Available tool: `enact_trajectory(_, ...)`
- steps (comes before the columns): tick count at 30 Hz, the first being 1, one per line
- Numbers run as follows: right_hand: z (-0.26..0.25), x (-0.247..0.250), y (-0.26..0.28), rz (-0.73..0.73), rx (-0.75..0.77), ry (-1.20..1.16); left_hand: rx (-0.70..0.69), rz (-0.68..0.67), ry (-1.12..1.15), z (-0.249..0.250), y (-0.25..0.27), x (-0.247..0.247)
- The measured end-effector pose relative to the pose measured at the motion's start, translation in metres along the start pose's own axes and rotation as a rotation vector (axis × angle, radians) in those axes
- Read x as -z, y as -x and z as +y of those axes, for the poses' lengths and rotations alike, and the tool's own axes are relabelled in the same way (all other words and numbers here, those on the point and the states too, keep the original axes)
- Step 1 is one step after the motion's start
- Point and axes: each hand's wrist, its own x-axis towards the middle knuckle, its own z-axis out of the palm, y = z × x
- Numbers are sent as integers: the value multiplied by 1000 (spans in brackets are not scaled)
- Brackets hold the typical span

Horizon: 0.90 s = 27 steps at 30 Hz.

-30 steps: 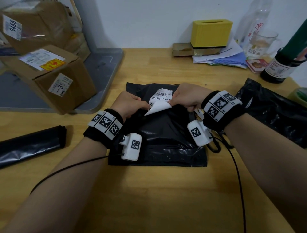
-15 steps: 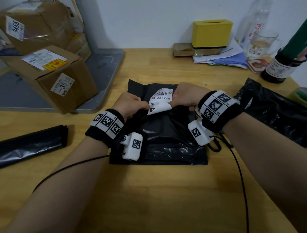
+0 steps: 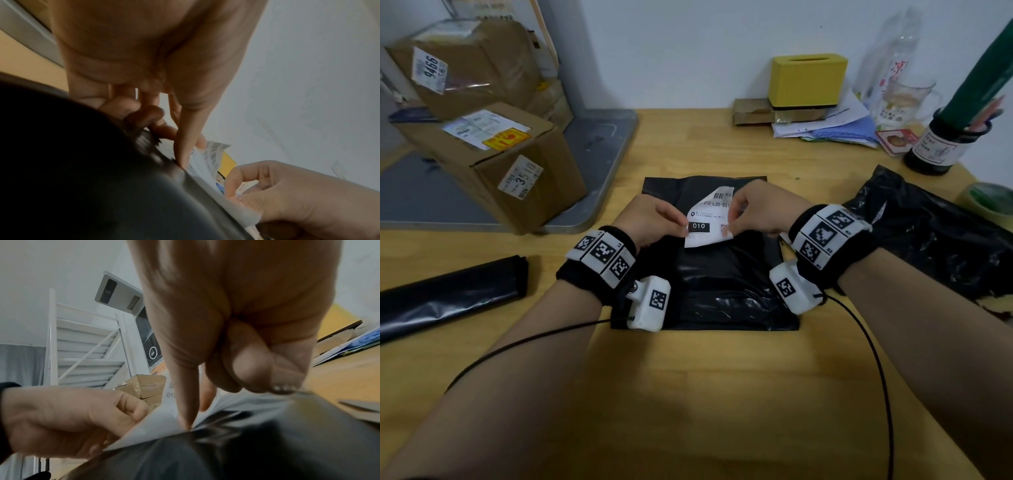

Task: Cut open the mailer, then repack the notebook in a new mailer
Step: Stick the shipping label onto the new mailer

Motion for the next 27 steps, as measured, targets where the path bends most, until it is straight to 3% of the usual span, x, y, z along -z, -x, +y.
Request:
enact_trajectory(10,6,-8,23,-42,-71,-90,0,-78,-103,7,14,4)
enact_trajectory(13,13,-11,23,-36,-70,-135,-51,11,-15,17,15,5)
enact_trajectory(15,17,-12,23,-37,-65,-168,-66,-65,164,30,17,-1)
enact_trajectory(17,18,-13,23,-39,-53,-194,11,-272,366,41,19,-13)
enact_trajectory(19,19,-14,22,-46,-54,-224,138,-398,465,42,14,-24)
enact_trajectory(24,25,-6,21,-97,-77,-388,344,-451,730,36,3,-27)
enact_trajectory(27,23,-3,24,-101,-84,-855,381,-498,766,35,-3,-22)
